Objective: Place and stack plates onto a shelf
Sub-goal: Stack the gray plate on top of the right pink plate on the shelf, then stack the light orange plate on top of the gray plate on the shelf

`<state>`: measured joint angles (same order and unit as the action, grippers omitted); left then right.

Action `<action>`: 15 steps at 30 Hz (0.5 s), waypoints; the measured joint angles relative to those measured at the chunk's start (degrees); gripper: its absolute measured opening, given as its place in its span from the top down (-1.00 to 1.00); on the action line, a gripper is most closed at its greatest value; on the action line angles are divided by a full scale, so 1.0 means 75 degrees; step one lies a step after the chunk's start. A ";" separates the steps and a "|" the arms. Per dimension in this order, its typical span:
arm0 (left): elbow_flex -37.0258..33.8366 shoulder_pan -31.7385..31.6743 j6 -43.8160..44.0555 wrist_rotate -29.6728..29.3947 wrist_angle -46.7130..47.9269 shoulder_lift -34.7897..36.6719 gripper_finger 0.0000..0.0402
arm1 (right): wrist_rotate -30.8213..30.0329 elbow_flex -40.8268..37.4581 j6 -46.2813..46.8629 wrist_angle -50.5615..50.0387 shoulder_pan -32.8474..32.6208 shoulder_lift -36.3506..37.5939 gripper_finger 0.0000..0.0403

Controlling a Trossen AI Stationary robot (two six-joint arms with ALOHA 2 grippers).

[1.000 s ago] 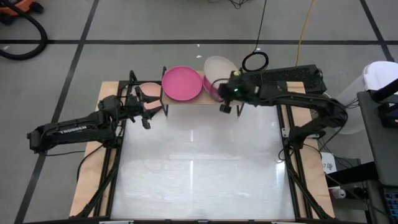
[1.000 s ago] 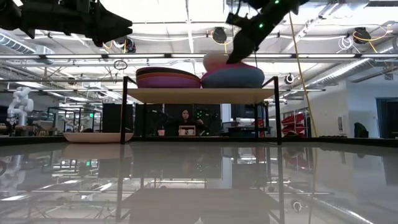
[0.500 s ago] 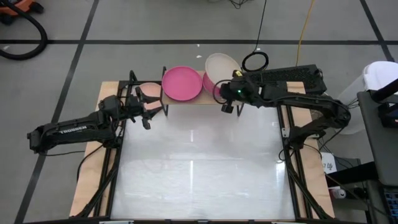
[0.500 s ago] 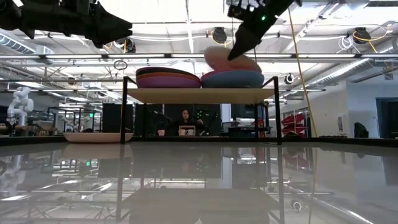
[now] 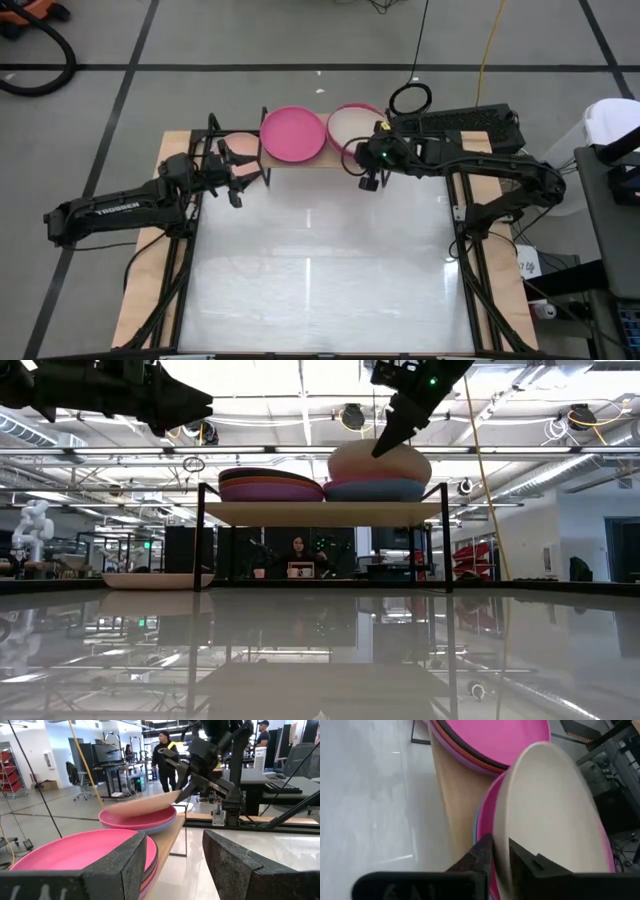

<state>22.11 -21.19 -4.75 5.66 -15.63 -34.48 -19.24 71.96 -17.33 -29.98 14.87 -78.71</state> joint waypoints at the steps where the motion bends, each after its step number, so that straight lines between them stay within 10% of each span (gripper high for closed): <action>1: 0.0000 0.0000 0.0000 0.0002 0.0005 0.0000 0.00 | 0.0001 0.0000 -0.0010 0.0038 -0.0002 -0.0020 0.80; 15: 0.0527 0.0000 -0.0210 -0.0898 0.2105 0.0002 0.00 | -0.0027 -0.0003 -0.0048 0.0317 -0.0233 0.0213 0.25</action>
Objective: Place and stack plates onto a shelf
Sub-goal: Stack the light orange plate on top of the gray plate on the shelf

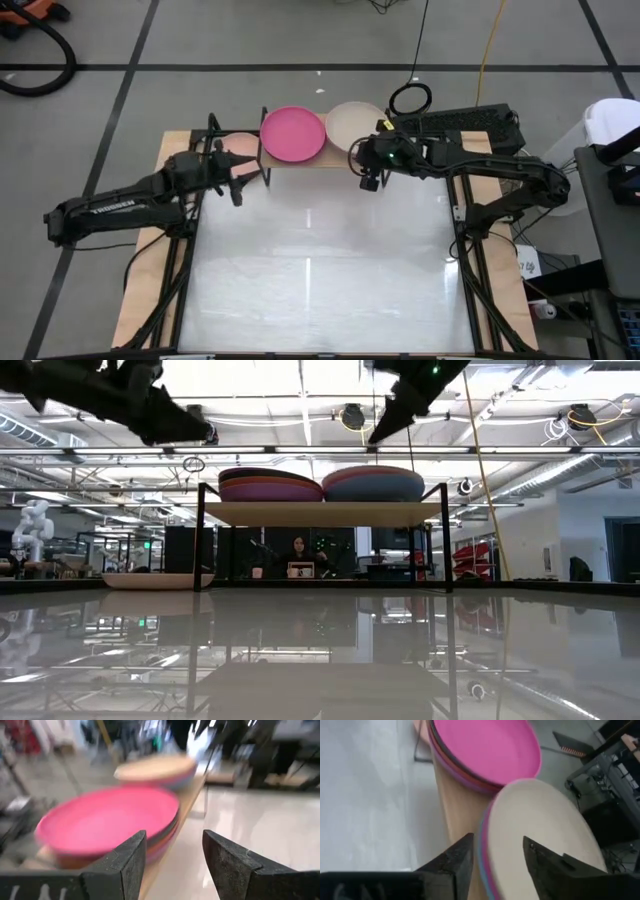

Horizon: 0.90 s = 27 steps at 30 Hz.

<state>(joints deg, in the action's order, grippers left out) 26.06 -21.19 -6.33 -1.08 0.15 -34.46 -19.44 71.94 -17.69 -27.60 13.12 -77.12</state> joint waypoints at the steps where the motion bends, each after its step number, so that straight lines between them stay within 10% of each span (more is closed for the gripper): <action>1: 0.0223 0.0003 -0.0003 -0.0160 0.0608 -0.0012 0.00 | 0.0000 0.0000 0.0056 0.0070 -0.0067 0.0064 0.22; 9: 0.1141 0.0121 0.0611 -0.1839 0.4887 -0.0664 0.00 | 0.0006 0.0000 0.0198 0.0970 -0.0860 0.0720 0.16; 27: 0.1035 0.0284 0.1750 -0.3889 0.4950 -0.4674 0.00 | -0.0435 -0.0003 -0.0527 0.1696 -0.2067 0.0967 0.16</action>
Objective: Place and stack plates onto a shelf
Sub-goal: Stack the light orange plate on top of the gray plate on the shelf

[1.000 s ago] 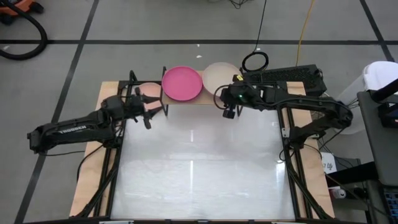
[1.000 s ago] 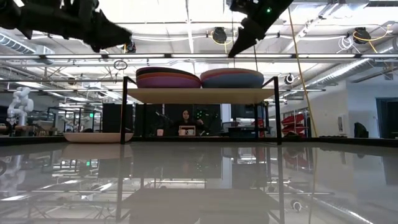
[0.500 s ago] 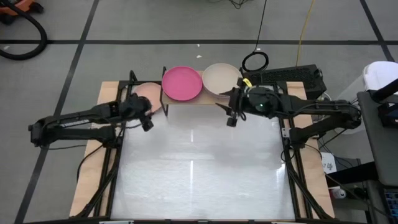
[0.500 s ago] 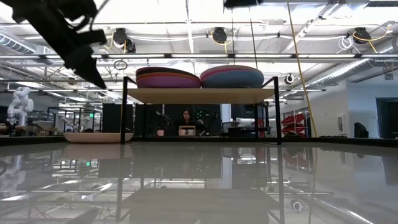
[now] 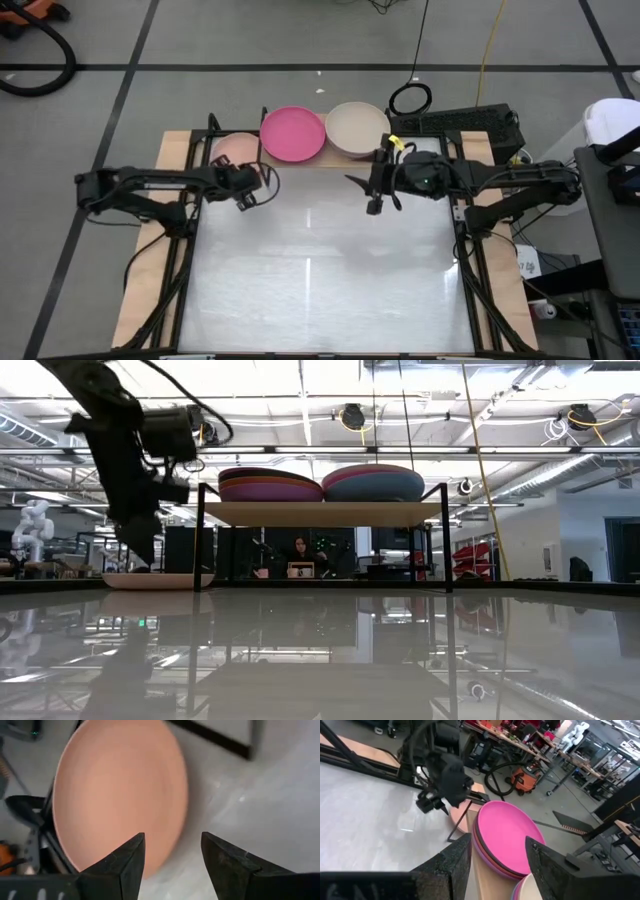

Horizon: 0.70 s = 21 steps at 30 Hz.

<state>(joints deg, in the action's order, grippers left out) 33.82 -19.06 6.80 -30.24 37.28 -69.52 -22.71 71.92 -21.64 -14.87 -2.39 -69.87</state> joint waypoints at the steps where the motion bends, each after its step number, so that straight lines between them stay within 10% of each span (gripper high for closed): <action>1: 0.0003 -0.0004 -0.0010 -0.0101 -0.0026 -0.0187 0.00 | 0.0001 0.0000 -0.0001 0.0004 -0.0004 0.0000 0.16; 21: 0.0003 -0.0703 -0.0234 -0.0171 -0.0621 -0.1830 0.00 | 0.0004 -0.0312 0.0191 0.0000 0.0002 -0.0003 0.16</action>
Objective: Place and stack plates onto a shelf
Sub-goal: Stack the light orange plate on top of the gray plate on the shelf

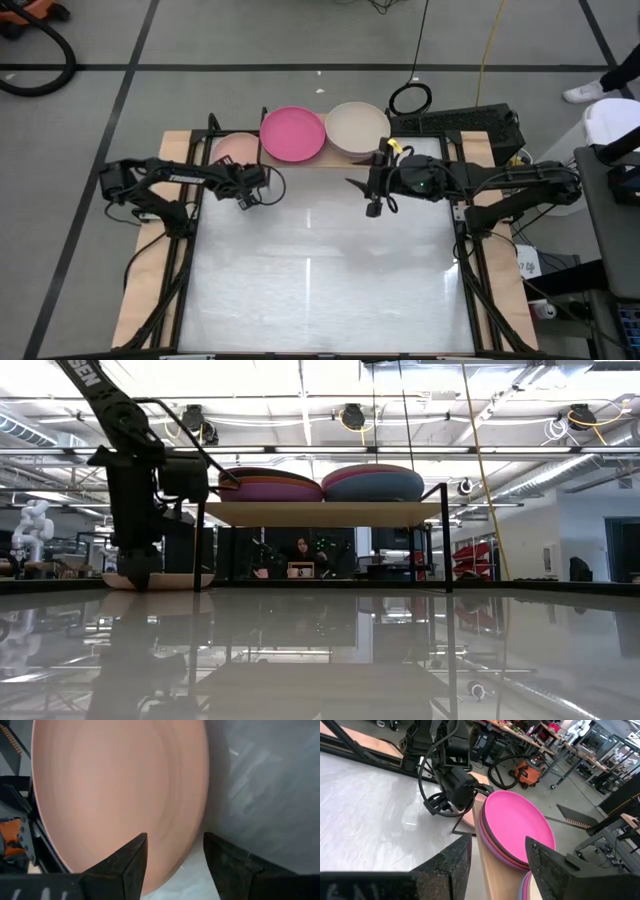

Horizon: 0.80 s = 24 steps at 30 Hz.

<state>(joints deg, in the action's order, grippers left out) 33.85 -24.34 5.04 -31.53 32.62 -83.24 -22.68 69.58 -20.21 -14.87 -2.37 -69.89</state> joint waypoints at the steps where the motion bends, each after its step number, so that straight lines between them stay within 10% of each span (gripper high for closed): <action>1: 0.0008 -0.0022 -0.0003 -0.0003 -0.0011 -0.0035 0.00 | 0.0000 -0.0008 0.0000 0.0000 0.0000 0.0000 0.16; 6: 0.0017 -0.0085 0.0011 0.0027 -0.0044 -0.0100 0.13 | 0.0000 -0.0017 0.0003 0.0006 -0.0001 0.0000 0.16; 14: 0.0034 -0.0093 0.0045 0.0514 0.0205 -0.0098 0.91 | 0.0000 -0.0017 0.0000 0.0009 -0.0003 0.0000 0.16; 24: 0.0595 0.1187 0.1919 0.0303 0.2153 0.0886 0.94 | 0.0000 -0.0017 -0.0023 0.0074 -0.0003 0.0002 0.16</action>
<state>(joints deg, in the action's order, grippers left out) 38.30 -15.43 19.43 -29.26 48.77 -76.60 -22.68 69.45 -20.38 -14.32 -2.39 -69.87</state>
